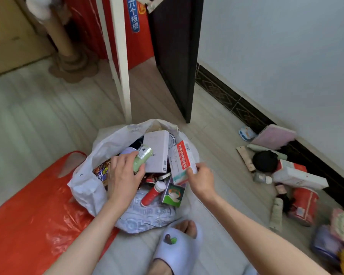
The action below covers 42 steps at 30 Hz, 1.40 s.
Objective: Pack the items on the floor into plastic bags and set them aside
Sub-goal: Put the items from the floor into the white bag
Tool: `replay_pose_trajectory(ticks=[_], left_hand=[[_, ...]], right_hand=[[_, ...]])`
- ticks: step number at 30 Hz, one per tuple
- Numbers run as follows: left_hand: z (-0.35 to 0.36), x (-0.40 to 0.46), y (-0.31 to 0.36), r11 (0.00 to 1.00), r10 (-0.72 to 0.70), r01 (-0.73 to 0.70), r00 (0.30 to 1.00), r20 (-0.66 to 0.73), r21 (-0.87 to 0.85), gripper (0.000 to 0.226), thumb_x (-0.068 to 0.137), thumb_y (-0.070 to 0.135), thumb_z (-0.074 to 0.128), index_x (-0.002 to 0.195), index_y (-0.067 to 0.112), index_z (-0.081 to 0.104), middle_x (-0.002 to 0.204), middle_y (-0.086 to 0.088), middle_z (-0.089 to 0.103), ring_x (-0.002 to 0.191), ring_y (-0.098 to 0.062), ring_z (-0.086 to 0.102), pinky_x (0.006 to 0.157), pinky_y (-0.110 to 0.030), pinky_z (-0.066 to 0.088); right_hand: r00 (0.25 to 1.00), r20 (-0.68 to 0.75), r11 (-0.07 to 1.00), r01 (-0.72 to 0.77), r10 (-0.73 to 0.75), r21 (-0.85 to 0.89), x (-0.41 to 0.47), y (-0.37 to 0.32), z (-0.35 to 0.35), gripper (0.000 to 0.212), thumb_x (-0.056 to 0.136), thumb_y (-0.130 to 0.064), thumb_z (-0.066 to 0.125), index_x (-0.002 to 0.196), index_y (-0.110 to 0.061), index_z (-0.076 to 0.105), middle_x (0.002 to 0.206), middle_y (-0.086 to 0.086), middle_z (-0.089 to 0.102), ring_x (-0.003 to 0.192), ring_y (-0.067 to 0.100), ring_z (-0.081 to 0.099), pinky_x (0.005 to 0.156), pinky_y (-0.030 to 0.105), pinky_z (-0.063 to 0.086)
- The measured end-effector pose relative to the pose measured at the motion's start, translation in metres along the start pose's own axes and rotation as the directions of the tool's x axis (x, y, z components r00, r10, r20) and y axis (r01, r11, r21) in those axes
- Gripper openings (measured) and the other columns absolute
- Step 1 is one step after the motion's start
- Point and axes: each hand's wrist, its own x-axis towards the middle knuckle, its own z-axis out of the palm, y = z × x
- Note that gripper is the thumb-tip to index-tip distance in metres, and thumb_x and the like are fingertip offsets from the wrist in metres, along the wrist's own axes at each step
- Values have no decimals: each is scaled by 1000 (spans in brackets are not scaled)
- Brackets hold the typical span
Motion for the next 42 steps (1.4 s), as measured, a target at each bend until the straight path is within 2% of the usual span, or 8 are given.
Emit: replay_pose_trajectory(ticks=[3,6,10,17,22,26,33,42], left_hand=[[14,18,7,999,7,-10,998,63,37,34,77,17,70,108,7,62,95,-15,63,86,-34,54,72,-44,45],[26,21,14,992,22,-36,993,117,118,29,75,14,71,102,7,63,96,-14,62,84,-35,57,70,-43,45],[32,9,11,975,25,-64,983,182,212,34,82,26,54,108,4,60,104,-13,64,91,-32,57,74,-43,40],[22,-3,-2,933,150,-242,933,327,265,56,85,40,29,123,6,54,127,-12,56,113,-31,53,89,-44,34],[9,-6,6,935,106,-252,870,482,248,75,81,55,12,139,15,36,151,-9,26,138,-30,25,107,-53,23],[-3,-1,31,951,154,-269,838,523,151,73,85,62,15,147,24,9,156,-4,-2,143,-23,-6,114,-43,3],[-27,12,132,891,433,-450,799,417,-62,85,73,64,12,143,20,30,153,-10,17,142,-29,8,111,-46,15],[-40,-7,288,642,750,-757,585,309,-123,74,78,56,22,136,14,41,145,-18,34,137,-36,25,107,-47,26]], right_hand=[[998,-6,982,-59,61,182,2,5,10,33,88,-23,51,120,-15,48,105,8,56,104,31,57,92,39,46],[995,-21,937,-81,93,340,9,20,18,13,80,-34,52,93,-34,54,98,6,66,93,29,65,87,49,51],[997,72,907,-51,23,419,7,24,21,17,88,-24,52,105,-27,55,98,11,69,87,25,68,80,45,56],[973,185,990,131,-137,41,5,20,18,29,86,-16,53,115,-14,55,114,4,62,102,22,58,66,17,32],[953,258,985,169,-158,-20,-3,20,6,38,89,-24,53,125,-16,45,128,2,55,116,21,52,75,21,36],[947,277,962,215,-164,-166,-15,18,-29,64,93,-34,49,145,-10,21,151,6,28,138,20,28,106,24,25],[928,148,806,369,-340,-462,-40,24,-156,64,93,-31,48,146,-11,18,152,10,23,138,24,27,112,30,23],[914,-176,789,205,-366,-579,-114,77,-322,59,93,-29,48,144,-13,23,144,13,38,129,29,40,103,37,34]])
